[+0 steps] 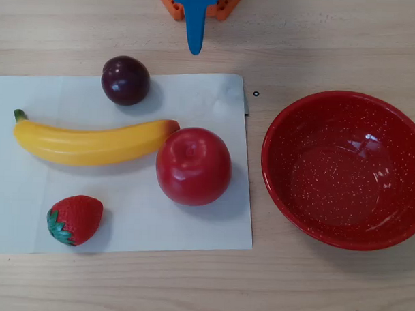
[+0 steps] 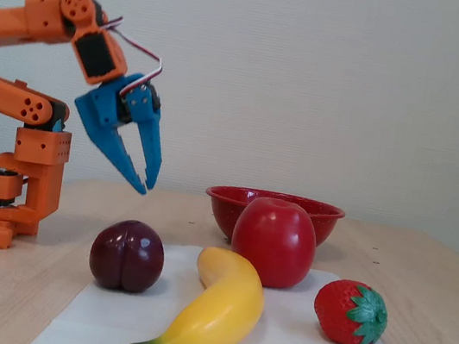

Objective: Grasp the banana and put it in the red bowl

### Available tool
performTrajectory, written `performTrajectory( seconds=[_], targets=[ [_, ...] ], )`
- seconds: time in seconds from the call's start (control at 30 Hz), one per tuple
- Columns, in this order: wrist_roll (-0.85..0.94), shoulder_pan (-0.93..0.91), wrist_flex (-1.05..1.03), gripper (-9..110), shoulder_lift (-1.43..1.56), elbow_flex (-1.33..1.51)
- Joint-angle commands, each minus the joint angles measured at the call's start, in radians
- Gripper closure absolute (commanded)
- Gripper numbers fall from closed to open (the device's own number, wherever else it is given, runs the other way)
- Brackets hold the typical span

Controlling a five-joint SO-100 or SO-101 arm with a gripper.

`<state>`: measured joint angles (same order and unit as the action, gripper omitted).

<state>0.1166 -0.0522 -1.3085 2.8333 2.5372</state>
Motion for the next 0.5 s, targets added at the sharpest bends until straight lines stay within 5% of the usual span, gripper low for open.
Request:
performTrajectory(
  seconds=[0.0, 0.47],
  targets=[
    [-0.054, 0.06, -0.025, 101, -0.1, -0.158],
    [-0.258, 0.279, -0.23, 101, -0.618, -0.703]
  ],
)
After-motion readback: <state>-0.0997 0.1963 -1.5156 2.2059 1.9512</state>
